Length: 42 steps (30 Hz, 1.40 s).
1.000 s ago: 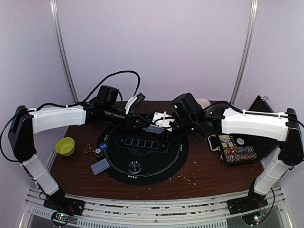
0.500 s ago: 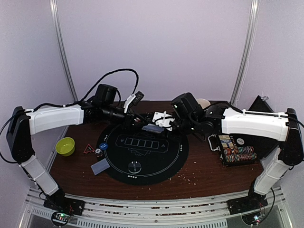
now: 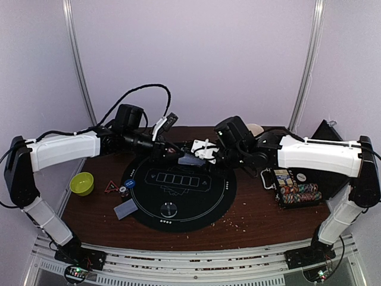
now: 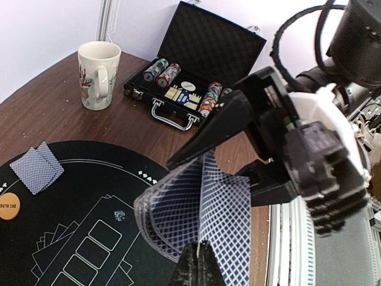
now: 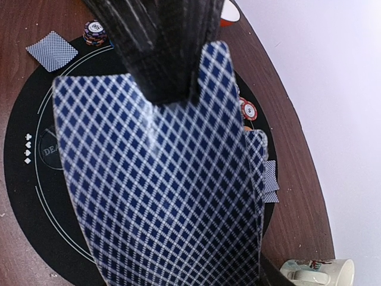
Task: Distribute texas hold em gaming equipment
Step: Pick up the poker card from the face-down deck piles, then distribute the poker card in the small blind area.
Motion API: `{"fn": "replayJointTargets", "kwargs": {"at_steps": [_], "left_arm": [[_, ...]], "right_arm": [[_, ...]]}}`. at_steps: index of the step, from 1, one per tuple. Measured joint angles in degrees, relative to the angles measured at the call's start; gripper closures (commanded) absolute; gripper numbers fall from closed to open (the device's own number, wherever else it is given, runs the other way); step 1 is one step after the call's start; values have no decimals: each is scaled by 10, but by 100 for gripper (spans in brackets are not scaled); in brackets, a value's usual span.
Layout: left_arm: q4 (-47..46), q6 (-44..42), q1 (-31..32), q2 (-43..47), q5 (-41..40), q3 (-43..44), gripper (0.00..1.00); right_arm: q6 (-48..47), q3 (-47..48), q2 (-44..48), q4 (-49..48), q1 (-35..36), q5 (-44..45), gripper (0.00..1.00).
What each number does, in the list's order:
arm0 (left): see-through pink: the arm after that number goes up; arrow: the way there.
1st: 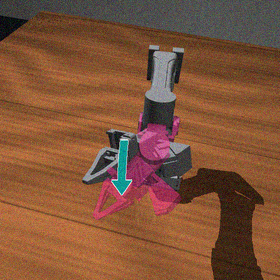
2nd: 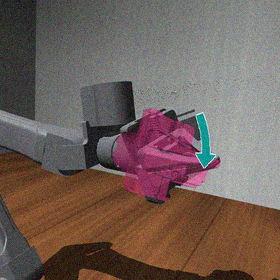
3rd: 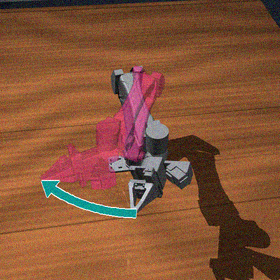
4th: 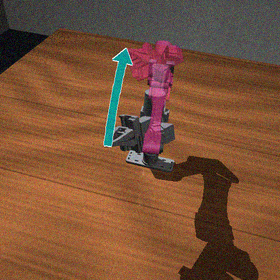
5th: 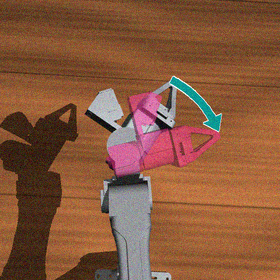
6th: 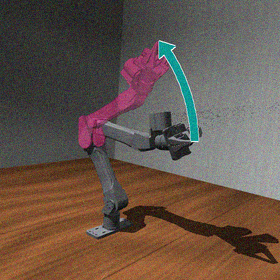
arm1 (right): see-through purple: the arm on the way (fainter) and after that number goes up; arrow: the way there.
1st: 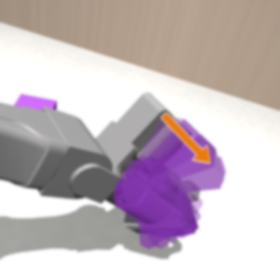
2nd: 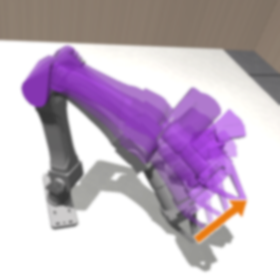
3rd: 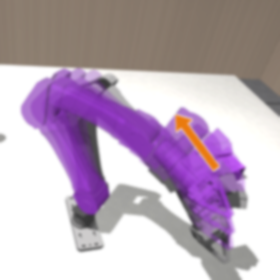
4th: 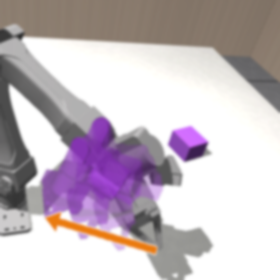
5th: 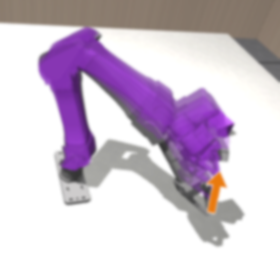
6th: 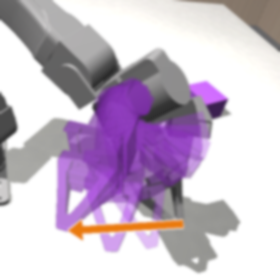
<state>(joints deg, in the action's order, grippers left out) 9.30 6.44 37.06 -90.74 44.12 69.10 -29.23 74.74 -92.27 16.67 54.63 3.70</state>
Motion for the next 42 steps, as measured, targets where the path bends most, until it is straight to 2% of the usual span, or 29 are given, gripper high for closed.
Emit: {"fn": "replayJointTargets", "kwargs": {"at_steps": [13,19,23,30,33,36,39,42], "left_arm": [[-62,78,-20,67,-5,-35,100],[-107,144,-31,97,-5,-83,100],[-108,197,-45,123,-42,-115,100],[-69,326,-87,295,-196,-269,100],[-45,377,-90,349,-235,-334,100],[-17,417,-106,384,-246,-409,100],[5,438,-148,408,-246,-472,100],[26,448,-176,423,-246,-508,100]], "right_arm": [[1,0,0,-6,-6,2,53],[5,0,0,-9,-13,1,53],[7,-1,0,-10,-17,1,53],[7,-7,0,-18,-21,0,53],[7,-8,0,-22,-21,-2,53],[7,-8,0,-23,-21,-5,53],[6,-8,0,-24,-21,-6,53],[6,-9,0,-26,-21,-6,53]]}}
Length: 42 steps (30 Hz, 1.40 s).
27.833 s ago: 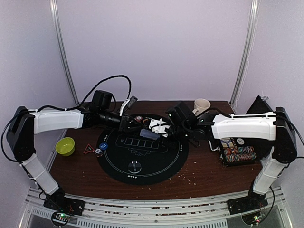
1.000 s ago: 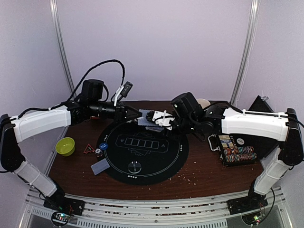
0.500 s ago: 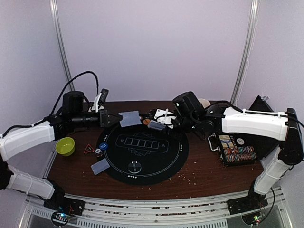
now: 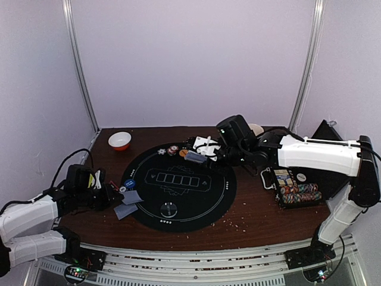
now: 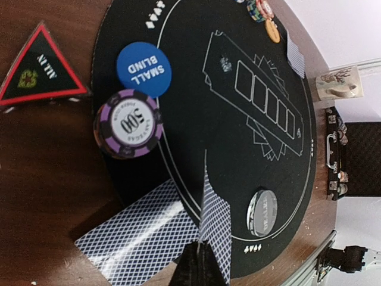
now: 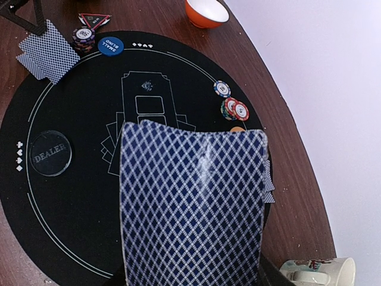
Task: Distribute texas hold em gaming equipment
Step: Distribute the poker card in the small blind area.
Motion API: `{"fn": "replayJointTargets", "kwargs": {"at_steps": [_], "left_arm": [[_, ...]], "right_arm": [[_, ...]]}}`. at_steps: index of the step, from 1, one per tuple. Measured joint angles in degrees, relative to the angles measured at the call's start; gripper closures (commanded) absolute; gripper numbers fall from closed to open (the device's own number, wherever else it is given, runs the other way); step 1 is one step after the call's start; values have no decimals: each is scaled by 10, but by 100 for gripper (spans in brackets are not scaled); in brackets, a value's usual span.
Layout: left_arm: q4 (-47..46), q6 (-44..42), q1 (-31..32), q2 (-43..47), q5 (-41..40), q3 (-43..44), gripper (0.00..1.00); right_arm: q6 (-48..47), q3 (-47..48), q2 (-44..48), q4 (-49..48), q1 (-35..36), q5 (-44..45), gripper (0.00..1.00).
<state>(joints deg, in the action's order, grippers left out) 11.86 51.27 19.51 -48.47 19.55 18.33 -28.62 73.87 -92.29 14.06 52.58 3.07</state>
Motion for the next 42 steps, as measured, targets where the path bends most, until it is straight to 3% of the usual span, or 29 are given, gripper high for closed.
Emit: {"fn": "replayJointTargets", "kwargs": {"at_steps": [18,42], "left_arm": [[57,18,-19,73,8,-29,100],[71,8,-27,32,-18,-49,100]], "right_arm": [[-2,-1,0,0,0,-2,53],[-6,-1,0,0,-1,-7,53]]}}
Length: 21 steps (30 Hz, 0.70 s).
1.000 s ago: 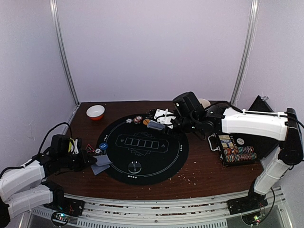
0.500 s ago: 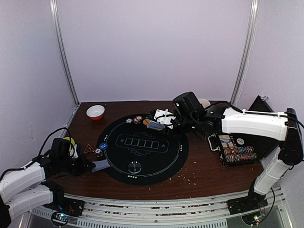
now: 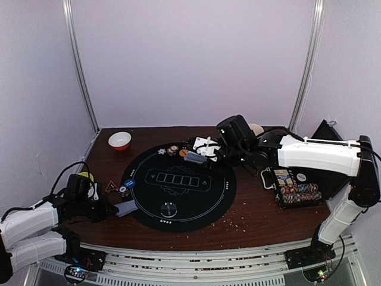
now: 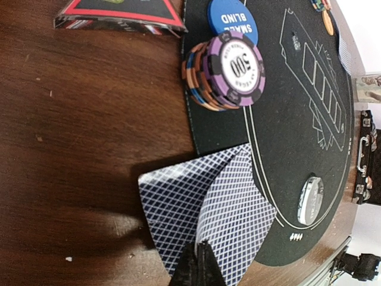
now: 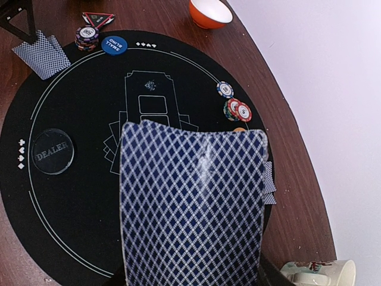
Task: Distribute texas hold em gaming equipment
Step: Distribute the poker card in the small blind area.
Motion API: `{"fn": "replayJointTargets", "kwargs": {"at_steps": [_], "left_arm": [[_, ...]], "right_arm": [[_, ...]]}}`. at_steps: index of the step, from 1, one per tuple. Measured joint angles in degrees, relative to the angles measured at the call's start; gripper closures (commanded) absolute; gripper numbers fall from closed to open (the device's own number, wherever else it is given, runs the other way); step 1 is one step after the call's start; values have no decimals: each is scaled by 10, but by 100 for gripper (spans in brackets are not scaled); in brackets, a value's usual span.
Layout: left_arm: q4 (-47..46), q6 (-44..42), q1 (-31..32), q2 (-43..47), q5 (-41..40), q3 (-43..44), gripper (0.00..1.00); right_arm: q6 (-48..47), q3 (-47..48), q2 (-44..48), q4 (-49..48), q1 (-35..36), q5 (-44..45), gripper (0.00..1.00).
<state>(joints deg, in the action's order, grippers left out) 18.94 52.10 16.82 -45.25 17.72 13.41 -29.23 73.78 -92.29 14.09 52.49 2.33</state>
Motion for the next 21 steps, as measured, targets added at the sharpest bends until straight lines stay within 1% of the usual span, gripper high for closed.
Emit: {"fn": "replayJointTargets", "kwargs": {"at_steps": [4,10,18,21], "left_arm": [[-7,-20,0,-19,14,6,100],[-23,-39,0,-21,37,12,100],[-24,-64,0,-69,37,41,100],[-19,-61,0,-69,32,41,100]], "right_arm": [[0,0,0,5,-1,0,53],[-2,0,-1,8,-2,0,53],[-4,0,-7,14,-2,0,53],[-4,0,-7,14,-2,0,53]]}}
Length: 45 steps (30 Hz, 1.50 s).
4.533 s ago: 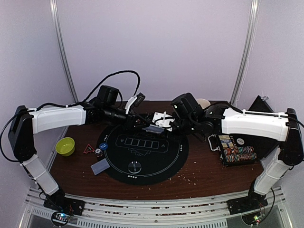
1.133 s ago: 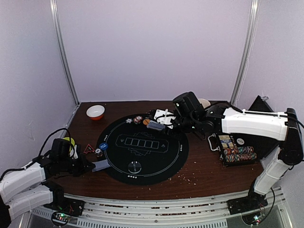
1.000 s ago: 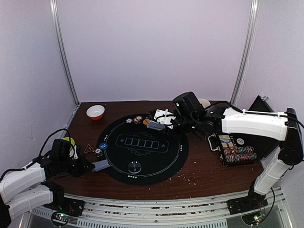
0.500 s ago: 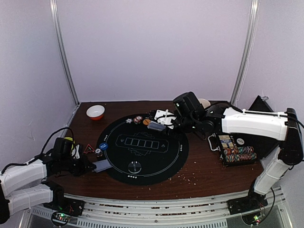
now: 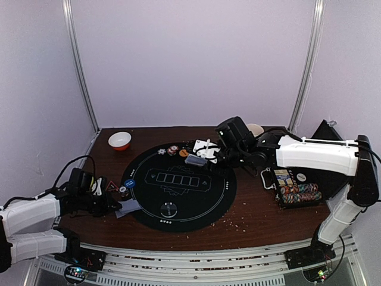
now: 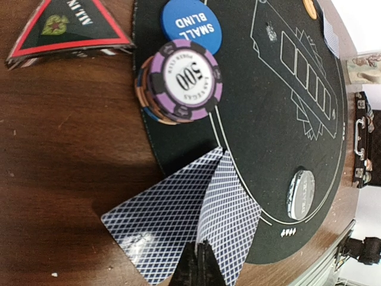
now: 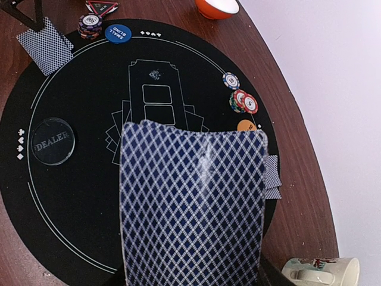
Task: Distribute texas hold em gaming equipment
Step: Distribute the poker card in the small blind area.
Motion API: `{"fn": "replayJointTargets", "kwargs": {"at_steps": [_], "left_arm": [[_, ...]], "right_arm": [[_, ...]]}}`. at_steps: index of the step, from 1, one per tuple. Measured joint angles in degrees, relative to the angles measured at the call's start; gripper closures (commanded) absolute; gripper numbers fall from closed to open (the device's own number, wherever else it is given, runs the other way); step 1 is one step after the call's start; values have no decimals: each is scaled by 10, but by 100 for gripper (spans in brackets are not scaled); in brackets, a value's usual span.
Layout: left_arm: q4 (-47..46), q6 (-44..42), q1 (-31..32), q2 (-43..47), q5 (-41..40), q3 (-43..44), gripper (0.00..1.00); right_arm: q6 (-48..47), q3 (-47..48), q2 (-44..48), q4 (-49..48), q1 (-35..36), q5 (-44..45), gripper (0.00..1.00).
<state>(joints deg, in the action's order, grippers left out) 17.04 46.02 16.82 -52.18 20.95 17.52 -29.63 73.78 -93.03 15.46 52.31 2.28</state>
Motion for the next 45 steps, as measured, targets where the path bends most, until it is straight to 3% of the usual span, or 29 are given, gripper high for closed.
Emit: {"fn": "replayJointTargets", "kwargs": {"at_steps": [10,29,45], "left_arm": [[32,58,0,111,-48,-21,100],[46,151,0,249,-66,-91,100],[11,211,0,310,-65,-111,100]], "right_arm": [[-1,0,0,2,0,0,53],[-2,1,0,8,0,0,53],[-6,9,-1,12,0,1,53]]}}
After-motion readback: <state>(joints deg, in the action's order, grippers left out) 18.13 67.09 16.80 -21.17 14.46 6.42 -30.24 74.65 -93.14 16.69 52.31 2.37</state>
